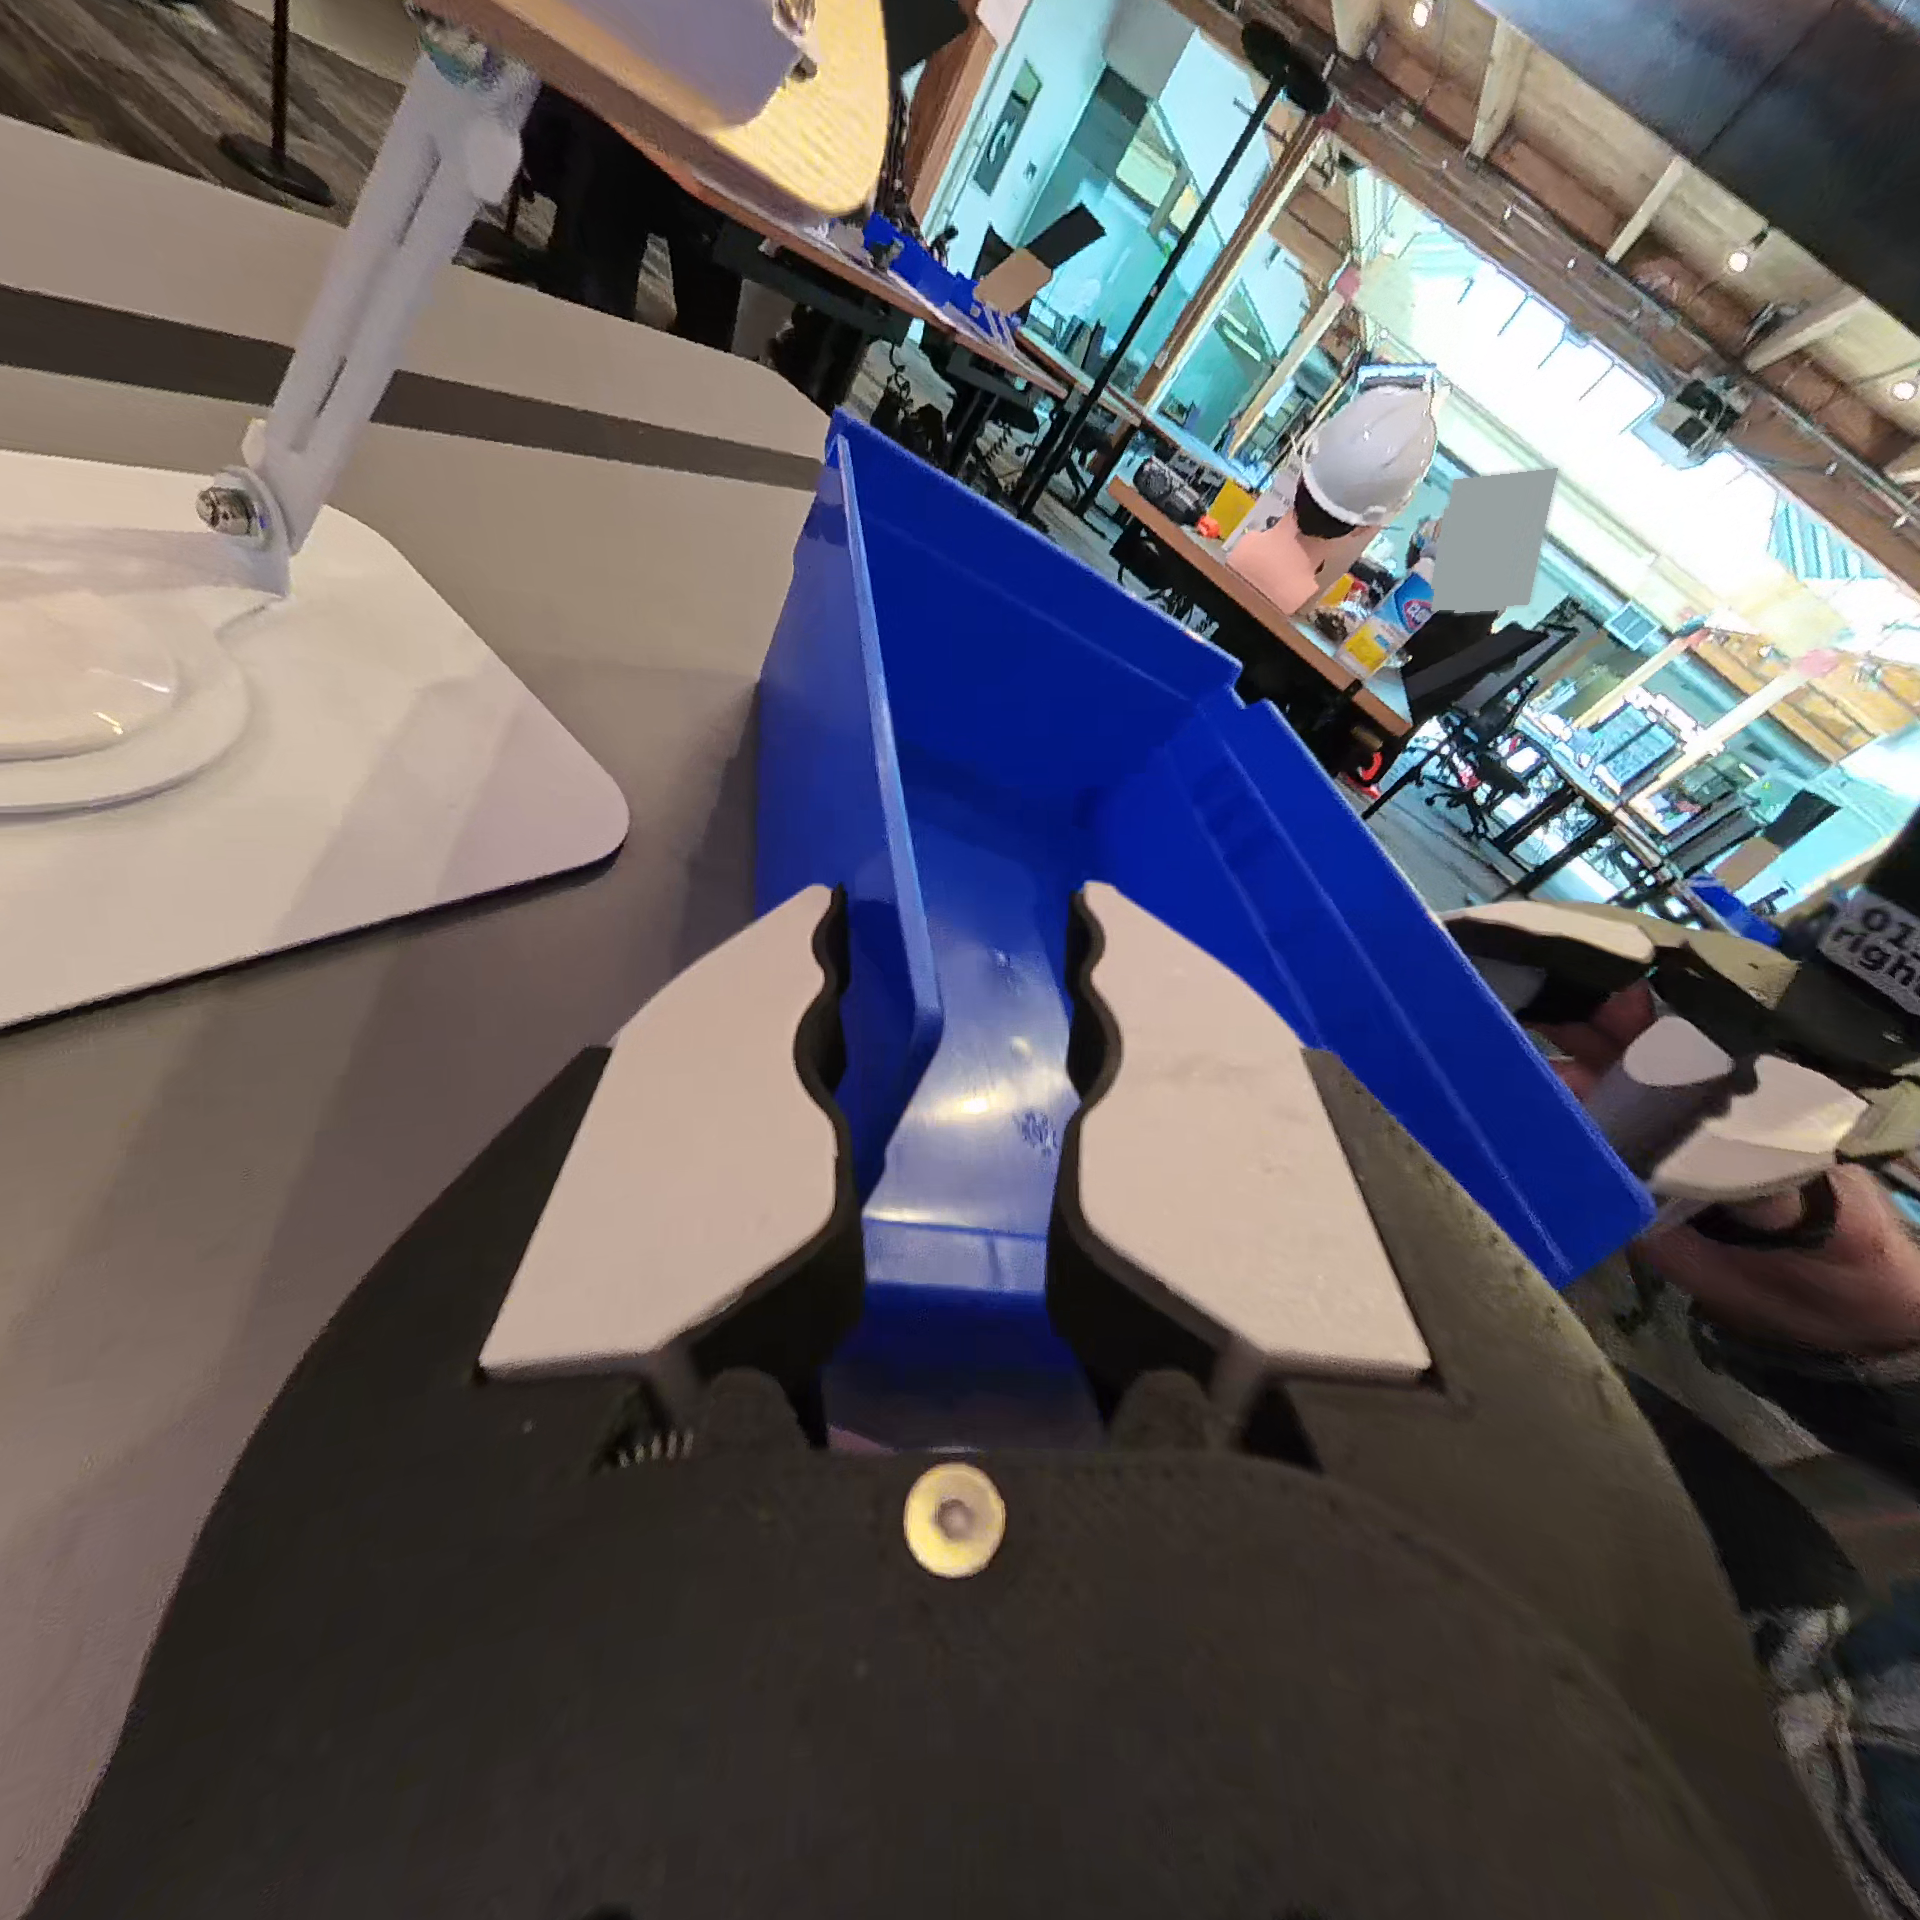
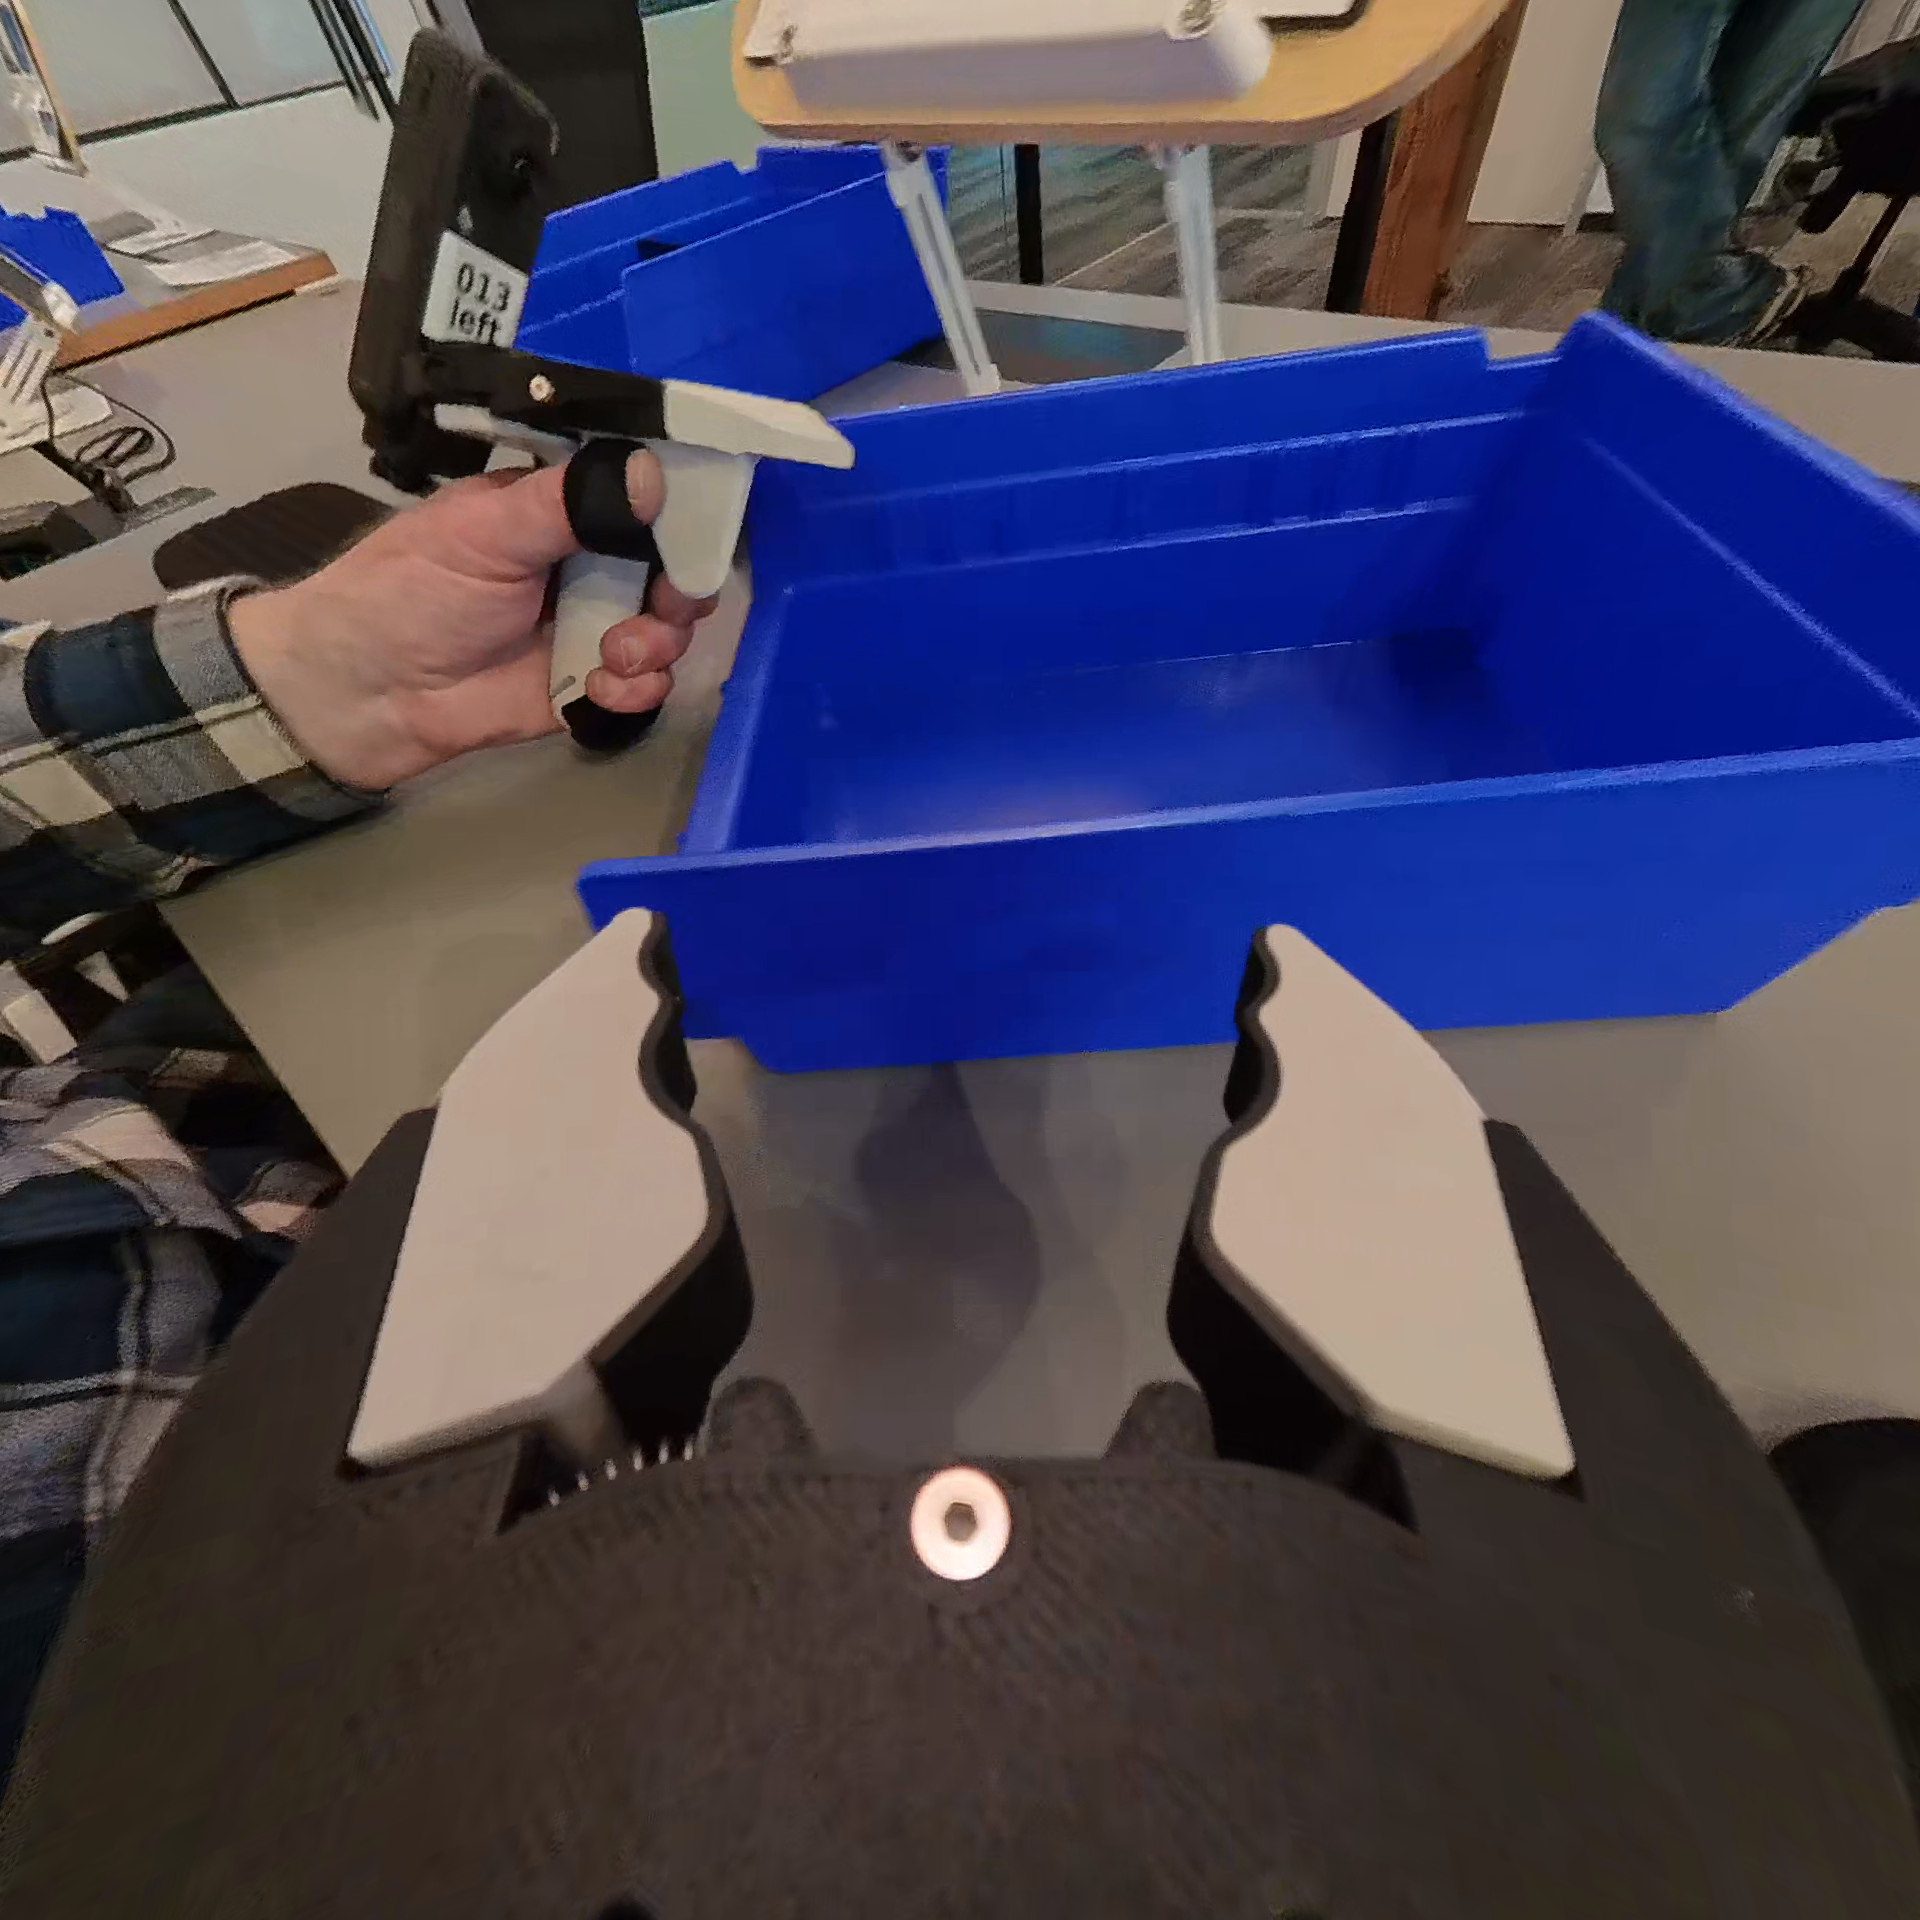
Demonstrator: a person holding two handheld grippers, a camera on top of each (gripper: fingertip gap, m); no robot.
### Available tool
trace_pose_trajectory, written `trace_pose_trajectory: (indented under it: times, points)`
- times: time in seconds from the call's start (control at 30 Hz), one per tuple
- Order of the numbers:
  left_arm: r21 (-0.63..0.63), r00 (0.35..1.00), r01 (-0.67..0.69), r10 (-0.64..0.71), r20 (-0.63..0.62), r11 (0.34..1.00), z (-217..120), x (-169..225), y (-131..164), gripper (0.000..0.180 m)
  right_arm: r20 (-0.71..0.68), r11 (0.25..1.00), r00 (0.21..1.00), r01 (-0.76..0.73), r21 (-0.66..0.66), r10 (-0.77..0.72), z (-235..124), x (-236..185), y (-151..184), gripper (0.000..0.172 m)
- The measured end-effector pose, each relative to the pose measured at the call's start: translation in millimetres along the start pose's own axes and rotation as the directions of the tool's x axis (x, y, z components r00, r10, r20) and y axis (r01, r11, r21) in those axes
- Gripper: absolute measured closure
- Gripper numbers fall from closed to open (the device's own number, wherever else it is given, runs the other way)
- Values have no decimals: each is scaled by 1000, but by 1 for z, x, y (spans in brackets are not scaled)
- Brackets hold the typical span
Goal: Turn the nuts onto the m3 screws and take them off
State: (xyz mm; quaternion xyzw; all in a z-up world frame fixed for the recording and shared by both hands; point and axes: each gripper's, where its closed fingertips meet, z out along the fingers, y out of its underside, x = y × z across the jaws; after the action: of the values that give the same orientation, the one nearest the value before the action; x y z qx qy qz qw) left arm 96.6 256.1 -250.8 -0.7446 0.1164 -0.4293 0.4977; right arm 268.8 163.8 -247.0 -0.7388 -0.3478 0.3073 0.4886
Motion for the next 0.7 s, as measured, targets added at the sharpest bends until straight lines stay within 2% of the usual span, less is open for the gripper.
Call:
trace_pose_trajectory:
  times: [0.2,0.3,0.37,0.47,0.53,0.57,0.7]
  points:
    - [-61,1000,24,-25,-15,998,-10,4,10,146,-19,999,1000,13,-51,-14,28,-28,17,50]
    - [-75,1000,23,-24,-8,997,-10,12,15,145,-51,998,999,-16,-57,13,27,-15,16,55]
    - [-85,999,27,-29,-19,996,-8,20,20,143,-64,997,997,-38,-65,33,21,-3,15,64]
    - [-102,999,19,-22,-25,995,1,30,24,140,-74,994,997,-36,-106,28,11,16,15,92]
    - [-137,999,26,-32,-41,990,11,35,27,147,-102,990,995,-33,-141,19,3,37,15,109]
    - [-157,998,33,-42,-56,987,18,39,30,151,-122,987,992,-44,-157,24,0,50,15,113]
    - [-175,997,18,-31,-70,984,51,47,29,147,-150,965,988,-65,-255,27,-9,98,16,128]
